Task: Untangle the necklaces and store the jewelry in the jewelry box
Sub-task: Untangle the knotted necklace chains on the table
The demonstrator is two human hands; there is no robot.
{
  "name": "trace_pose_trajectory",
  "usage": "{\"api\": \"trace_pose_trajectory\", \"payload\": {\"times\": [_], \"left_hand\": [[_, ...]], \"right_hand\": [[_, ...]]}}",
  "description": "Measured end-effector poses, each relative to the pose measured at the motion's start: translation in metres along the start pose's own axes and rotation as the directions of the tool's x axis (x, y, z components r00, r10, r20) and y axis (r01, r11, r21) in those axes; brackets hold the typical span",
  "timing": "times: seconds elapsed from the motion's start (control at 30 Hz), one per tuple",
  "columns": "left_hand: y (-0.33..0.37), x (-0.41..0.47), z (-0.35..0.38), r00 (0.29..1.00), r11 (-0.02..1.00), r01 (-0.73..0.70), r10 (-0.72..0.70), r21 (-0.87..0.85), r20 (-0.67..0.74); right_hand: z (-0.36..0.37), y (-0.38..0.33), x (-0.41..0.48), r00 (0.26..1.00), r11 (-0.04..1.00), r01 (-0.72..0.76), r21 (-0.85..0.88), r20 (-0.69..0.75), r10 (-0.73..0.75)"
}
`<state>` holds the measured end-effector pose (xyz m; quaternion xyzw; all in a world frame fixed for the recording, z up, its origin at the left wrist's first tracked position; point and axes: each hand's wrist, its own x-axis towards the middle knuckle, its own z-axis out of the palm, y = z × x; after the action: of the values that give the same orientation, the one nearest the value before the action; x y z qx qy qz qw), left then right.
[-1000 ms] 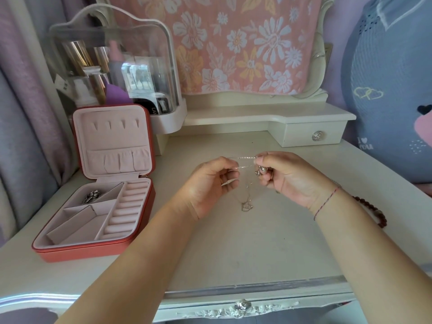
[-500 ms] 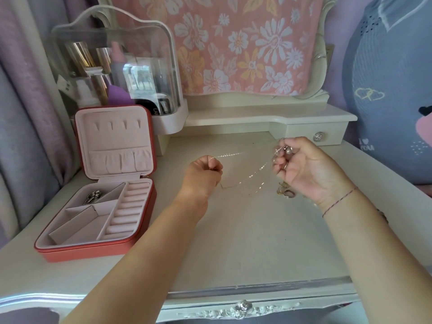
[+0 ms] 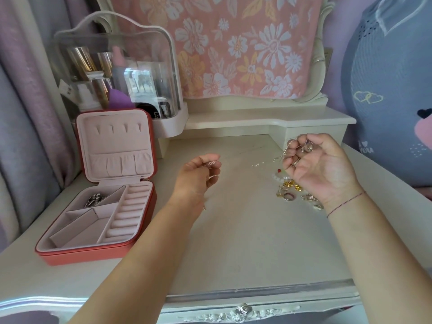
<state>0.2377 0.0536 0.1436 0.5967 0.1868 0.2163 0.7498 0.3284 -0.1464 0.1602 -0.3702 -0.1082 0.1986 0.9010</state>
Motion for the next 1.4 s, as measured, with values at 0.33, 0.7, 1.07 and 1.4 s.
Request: {"api": "trace_pose_trajectory", "payload": {"times": [0.33,0.7,1.07,1.4], "left_hand": [[0.008,0.001,-0.008,0.979,0.839,0.163,-0.073,-0.518,0.19],[0.015,-0.002,-0.013,0.98,0.907,0.097,-0.015,-0.411,0.199],[0.013,-0.005,-0.011,0.995,0.998,-0.015,0.02,-0.053,0.094],[0.007,-0.015,-0.004,0.971,0.902,-0.187,0.111,0.388,0.21]], "right_hand": [[0.003,0.003,-0.001,1.0,0.982,0.019,-0.186,-0.005,-0.021],[0.007,0.009,-0.007,0.965,0.794,0.21,-0.57,-0.007,-0.261],[0.011,0.006,-0.01,0.986,0.892,0.145,-0.429,-0.015,-0.167],[0.01,0.006,-0.014,0.992,0.845,0.019,-0.535,0.116,0.052]]}}
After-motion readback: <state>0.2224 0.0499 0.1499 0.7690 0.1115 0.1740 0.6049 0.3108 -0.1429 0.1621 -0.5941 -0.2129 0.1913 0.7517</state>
